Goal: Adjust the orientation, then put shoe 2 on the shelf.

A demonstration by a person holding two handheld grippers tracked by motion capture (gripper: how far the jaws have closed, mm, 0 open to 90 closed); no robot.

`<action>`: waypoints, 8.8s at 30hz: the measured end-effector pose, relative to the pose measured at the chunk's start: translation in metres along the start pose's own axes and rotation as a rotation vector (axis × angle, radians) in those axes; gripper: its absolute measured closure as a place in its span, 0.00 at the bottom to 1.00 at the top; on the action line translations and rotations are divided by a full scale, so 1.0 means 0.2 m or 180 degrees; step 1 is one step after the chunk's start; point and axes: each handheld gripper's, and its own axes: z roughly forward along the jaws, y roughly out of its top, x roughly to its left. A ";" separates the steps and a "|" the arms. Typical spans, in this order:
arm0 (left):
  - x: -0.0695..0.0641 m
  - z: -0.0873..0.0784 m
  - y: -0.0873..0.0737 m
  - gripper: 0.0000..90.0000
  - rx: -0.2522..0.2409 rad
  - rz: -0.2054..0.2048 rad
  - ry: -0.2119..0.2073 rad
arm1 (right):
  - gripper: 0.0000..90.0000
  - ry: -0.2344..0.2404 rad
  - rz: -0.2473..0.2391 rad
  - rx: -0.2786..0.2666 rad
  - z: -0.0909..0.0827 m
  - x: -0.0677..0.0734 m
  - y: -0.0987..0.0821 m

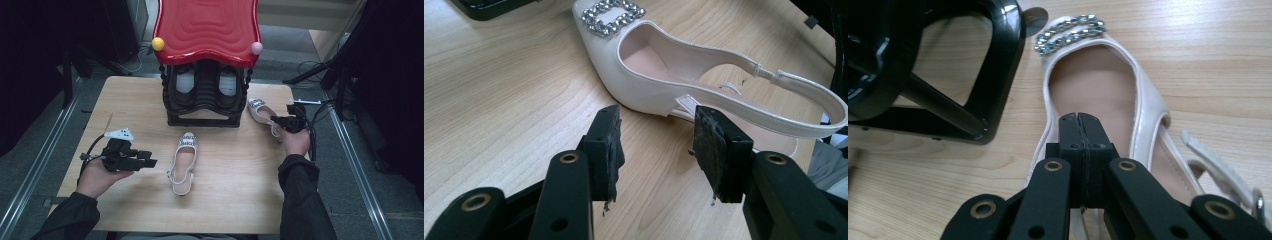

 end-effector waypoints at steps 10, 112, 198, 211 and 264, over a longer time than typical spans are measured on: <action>0.01 0.01 0.02 0.60 0.0019 0.0032 -0.0022 | 0.97 0.0037 -0.0140 -0.0116 -0.05 0.07 0.05; 0.06 0.09 0.12 0.41 0.0035 0.0034 -0.0148 | 0.98 0.0500 -0.0162 0.0124 -0.42 0.45 -0.38; 0.02 0.32 0.03 0.94 0.0288 0.0118 -0.0013 | 1.00 0.0726 -0.0947 0.0363 -0.10 0.78 -0.56; 0.00 0.37 0.03 0.94 0.0353 0.0128 -0.0044 | 1.00 0.0811 -0.0825 0.0445 -0.05 0.75 -0.62; 0.02 0.16 0.08 0.70 0.0220 -0.0007 -0.0192 | 0.75 0.0842 -0.0743 0.0069 -0.16 0.82 -0.55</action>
